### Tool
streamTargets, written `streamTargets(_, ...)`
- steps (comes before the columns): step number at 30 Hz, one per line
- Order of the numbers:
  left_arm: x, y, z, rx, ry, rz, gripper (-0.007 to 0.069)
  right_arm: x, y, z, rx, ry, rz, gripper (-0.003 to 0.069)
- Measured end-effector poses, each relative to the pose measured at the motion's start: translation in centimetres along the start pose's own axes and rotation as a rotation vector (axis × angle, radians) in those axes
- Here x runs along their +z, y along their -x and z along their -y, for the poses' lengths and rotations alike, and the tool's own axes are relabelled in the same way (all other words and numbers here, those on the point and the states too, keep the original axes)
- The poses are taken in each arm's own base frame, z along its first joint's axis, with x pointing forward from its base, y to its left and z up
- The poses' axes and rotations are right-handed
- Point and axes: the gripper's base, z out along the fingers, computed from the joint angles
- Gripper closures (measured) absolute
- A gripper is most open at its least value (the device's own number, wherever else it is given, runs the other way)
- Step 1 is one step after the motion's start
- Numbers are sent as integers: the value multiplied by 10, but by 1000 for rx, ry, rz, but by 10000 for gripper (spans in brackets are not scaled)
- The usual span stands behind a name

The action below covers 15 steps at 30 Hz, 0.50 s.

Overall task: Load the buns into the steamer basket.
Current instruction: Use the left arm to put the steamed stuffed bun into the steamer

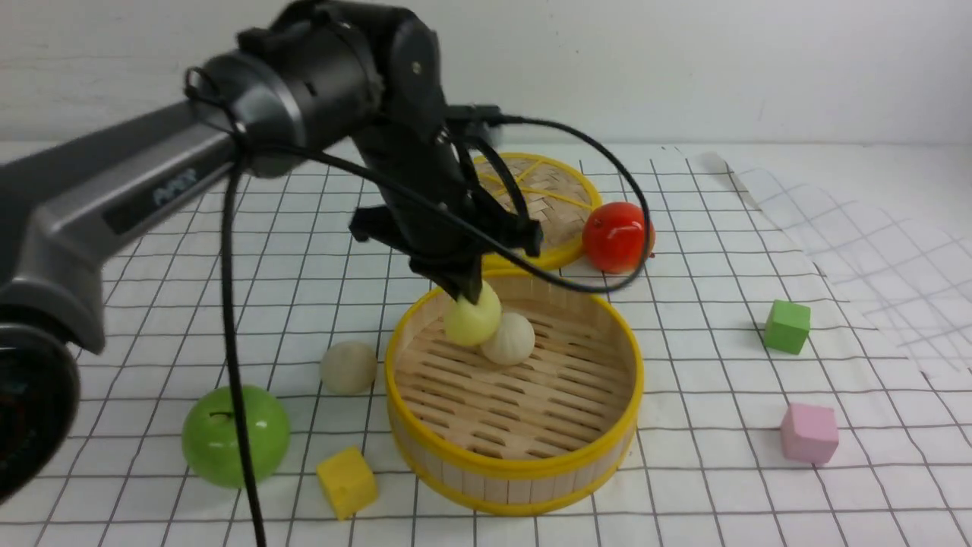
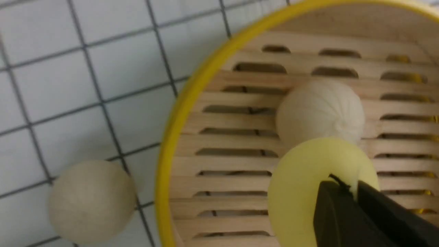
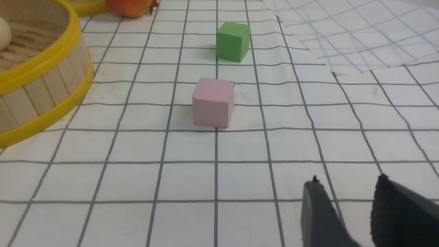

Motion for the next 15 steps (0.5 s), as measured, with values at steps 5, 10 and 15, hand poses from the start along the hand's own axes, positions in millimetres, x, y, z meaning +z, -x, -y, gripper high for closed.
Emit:
streamTargets(5,36,-9,-3,-33,38,-126,624,0,0,0,0,0,0,419)
streamTargets(10,46,-11,-6,-46,50,-155,605,0,0,0,0,0,0,419)
streamTargets(15,46,-10,-6,-57,52,-146,542,0,0,0,0,0,0,419)
